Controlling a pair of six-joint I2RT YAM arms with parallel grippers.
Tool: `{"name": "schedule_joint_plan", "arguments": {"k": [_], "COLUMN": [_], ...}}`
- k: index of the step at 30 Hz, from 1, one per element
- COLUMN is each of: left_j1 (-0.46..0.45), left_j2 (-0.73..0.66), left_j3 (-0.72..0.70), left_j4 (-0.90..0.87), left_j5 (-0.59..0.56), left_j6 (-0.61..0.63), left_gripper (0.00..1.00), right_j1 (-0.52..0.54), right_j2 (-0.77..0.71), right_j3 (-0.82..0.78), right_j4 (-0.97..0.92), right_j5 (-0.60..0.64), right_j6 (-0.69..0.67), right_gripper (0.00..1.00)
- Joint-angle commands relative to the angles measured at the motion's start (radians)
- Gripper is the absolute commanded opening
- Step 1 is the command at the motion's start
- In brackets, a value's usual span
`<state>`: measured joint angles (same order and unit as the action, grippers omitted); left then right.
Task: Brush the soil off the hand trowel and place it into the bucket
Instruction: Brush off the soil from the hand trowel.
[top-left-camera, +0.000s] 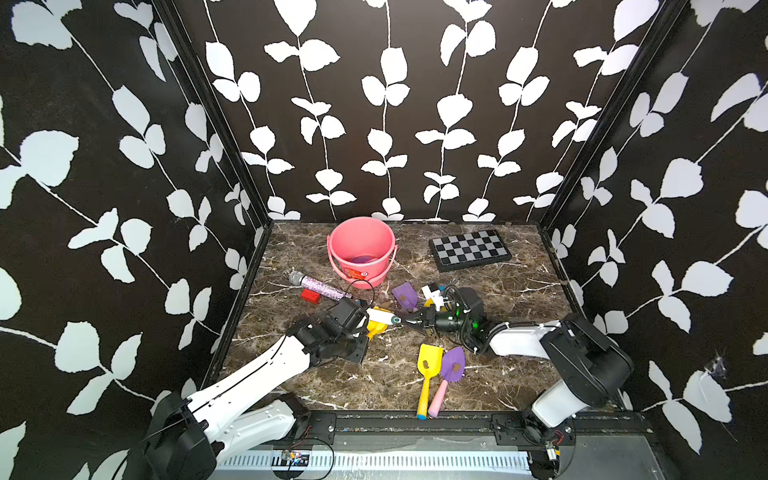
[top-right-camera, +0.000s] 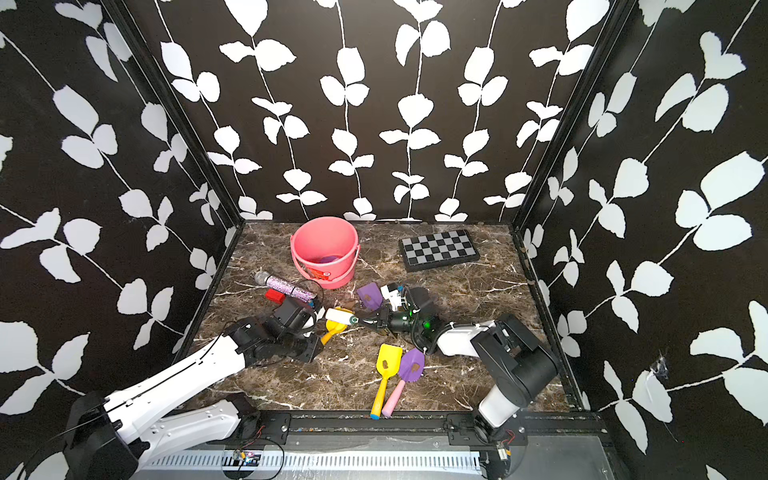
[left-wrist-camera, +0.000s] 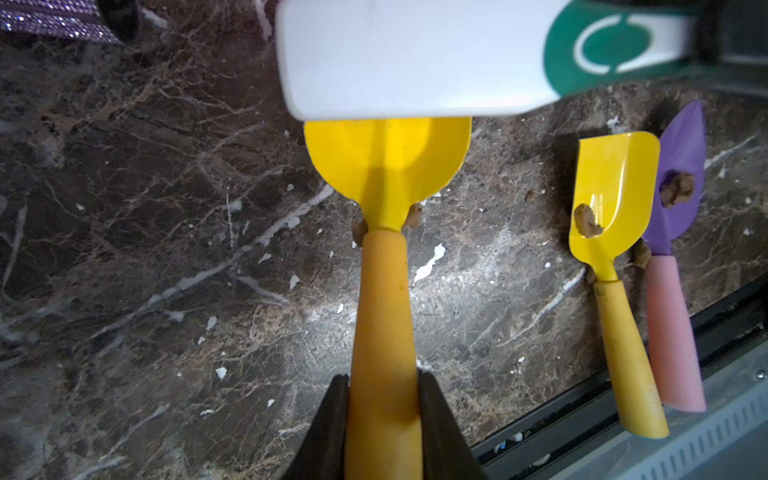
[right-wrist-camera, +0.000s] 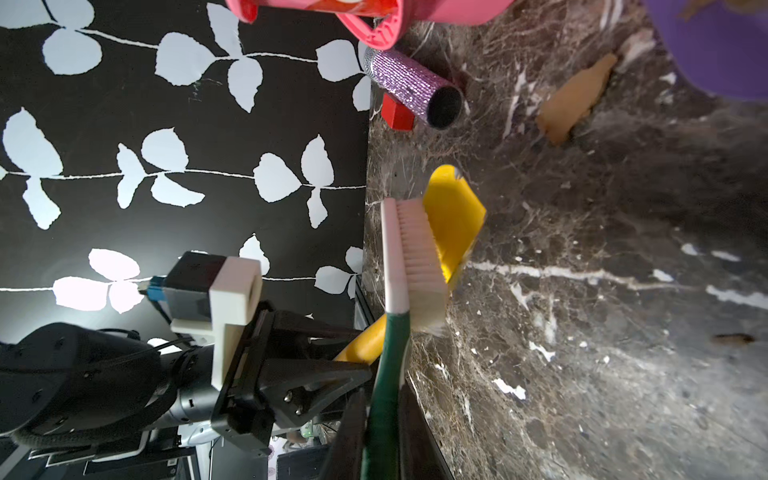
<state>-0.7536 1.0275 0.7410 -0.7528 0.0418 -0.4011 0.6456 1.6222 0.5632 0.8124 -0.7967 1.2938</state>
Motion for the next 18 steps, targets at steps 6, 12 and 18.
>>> {"name": "schedule_joint_plan", "arguments": {"k": [6,12,18], "left_j1": [0.021,0.104,0.188], "left_j2": [-0.055,-0.085,-0.095], "left_j3": [-0.018,-0.031,-0.027], "left_j4": [0.030,0.019,-0.005], "left_j5": [-0.012,0.045,0.162], "left_j6": [-0.044,-0.052,-0.050], "left_gripper": [0.00,0.00,0.00], "right_j1": [-0.123,-0.167,-0.164], "right_j2": [-0.108,-0.192,-0.278], "right_j3": [-0.087,-0.070,0.017], "right_j4": [0.010,-0.082,-0.357], "right_j5": [0.003,-0.029,-0.100], "right_j6": [-0.003,-0.042,-0.285], "right_gripper": [0.00,0.00,0.00]}}
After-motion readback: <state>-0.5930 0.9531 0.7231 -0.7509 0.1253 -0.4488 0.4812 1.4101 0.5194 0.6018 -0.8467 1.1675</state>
